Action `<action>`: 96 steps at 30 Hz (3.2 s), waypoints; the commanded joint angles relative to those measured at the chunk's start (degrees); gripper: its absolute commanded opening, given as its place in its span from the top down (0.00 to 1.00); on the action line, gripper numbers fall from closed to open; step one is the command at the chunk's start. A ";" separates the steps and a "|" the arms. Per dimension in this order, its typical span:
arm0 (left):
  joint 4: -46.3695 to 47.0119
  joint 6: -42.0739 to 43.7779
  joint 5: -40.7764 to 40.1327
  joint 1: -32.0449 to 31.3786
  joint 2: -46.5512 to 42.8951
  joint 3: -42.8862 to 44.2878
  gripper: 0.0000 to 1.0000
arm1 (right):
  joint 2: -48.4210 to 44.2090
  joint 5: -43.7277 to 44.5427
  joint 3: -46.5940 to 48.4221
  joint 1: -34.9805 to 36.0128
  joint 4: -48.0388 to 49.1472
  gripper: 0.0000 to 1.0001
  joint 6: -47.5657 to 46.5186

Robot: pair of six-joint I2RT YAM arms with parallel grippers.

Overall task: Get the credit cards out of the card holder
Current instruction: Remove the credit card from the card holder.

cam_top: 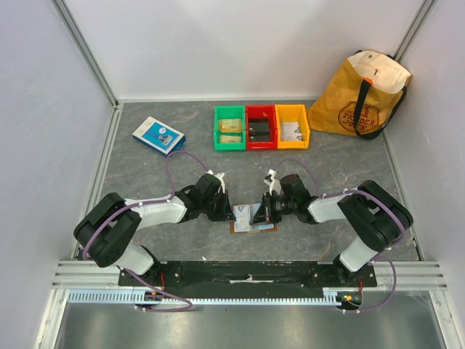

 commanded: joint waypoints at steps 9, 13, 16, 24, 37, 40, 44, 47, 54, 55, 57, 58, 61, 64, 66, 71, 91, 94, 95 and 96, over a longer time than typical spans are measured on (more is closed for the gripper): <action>-3.50 0.14 -3.69 -1.25 1.14 -1.13 0.91 | -1.34 -0.10 -0.68 -0.75 1.61 1.00 -1.75; -3.77 0.41 -3.78 -1.25 1.32 -1.04 0.91 | -2.31 -0.28 -0.33 -0.92 1.87 1.00 -2.01; -3.77 0.32 -3.69 -1.25 1.23 -0.95 0.91 | -2.48 -0.72 -0.15 -0.84 3.36 1.00 -1.40; -2.89 -0.12 -2.64 -1.42 1.58 -1.04 0.91 | 0.06 -1.77 0.73 -0.84 6.87 0.80 0.27; -2.10 -0.74 -2.90 -1.69 1.67 -1.74 0.92 | 2.88 -1.68 -0.50 -1.01 8.64 1.00 -0.16; -2.27 -0.65 -3.17 -1.60 1.93 -2.00 0.91 | 1.39 -1.77 -0.94 -1.63 6.36 1.00 -1.39; -2.71 -0.47 -3.61 -1.51 1.93 -2.18 0.91 | -0.72 -1.16 -1.38 -3.82 1.97 1.00 -3.85; -2.98 -0.30 -3.96 -1.51 1.67 -2.18 0.92 | -1.95 -0.89 -1.30 -4.70 -0.85 1.00 -5.44; -3.33 -0.12 -4.31 -1.51 0.53 -2.18 0.90 | -2.40 -1.68 -0.86 -4.70 -1.29 1.00 -5.35; -3.33 -0.21 -4.40 -1.51 -0.17 -2.27 0.88 | -2.48 -1.77 -0.68 -4.70 -1.29 1.00 -5.35; -3.68 -0.30 -5.10 -1.51 -1.40 -2.27 0.88 | -2.48 -1.95 -0.59 -4.70 -1.38 1.00 -5.53; -4.20 -0.12 -5.80 -1.51 -1.75 -2.18 0.88 | -2.74 -1.68 -0.59 -4.70 -2.08 1.00 -5.88; -5.79 0.76 -6.33 -1.51 -1.32 -1.30 0.88 | -3.97 0.33 0.28 -4.70 -6.55 1.00 -8.33; -5.44 0.32 -6.16 -1.51 -1.93 -1.57 0.88 | -6.08 1.92 0.90 -4.70 -9.47 1.00 -9.66; -5.09 -0.03 -6.16 -1.60 -3.24 -1.48 0.85 | -7.23 2.10 1.25 -4.70 -10.08 1.00 -9.57; -3.33 -1.09 -6.24 -3.00 -6.85 0.54 0.76 | -6.88 1.92 1.96 -4.70 -10.17 0.96 -9.66; 5.72 -4.08 -5.10 -5.55 4.66 2.57 0.89 | -6.35 3.76 1.78 -4.79 -10.08 0.86 -9.74; 5.72 -4.25 -5.36 -5.55 3.96 0.81 0.90 | -6.35 4.29 2.83 -4.97 -11.48 0.74 -10.71; 5.72 -4.43 -5.45 -5.47 3.78 0.29 0.90 | -6.35 4.38 3.36 -5.14 -11.84 0.72 -11.06; 5.72 -4.43 -5.45 -5.55 3.69 0.02 0.90 | -6.18 4.56 3.88 -5.23 -12.45 0.69 -11.50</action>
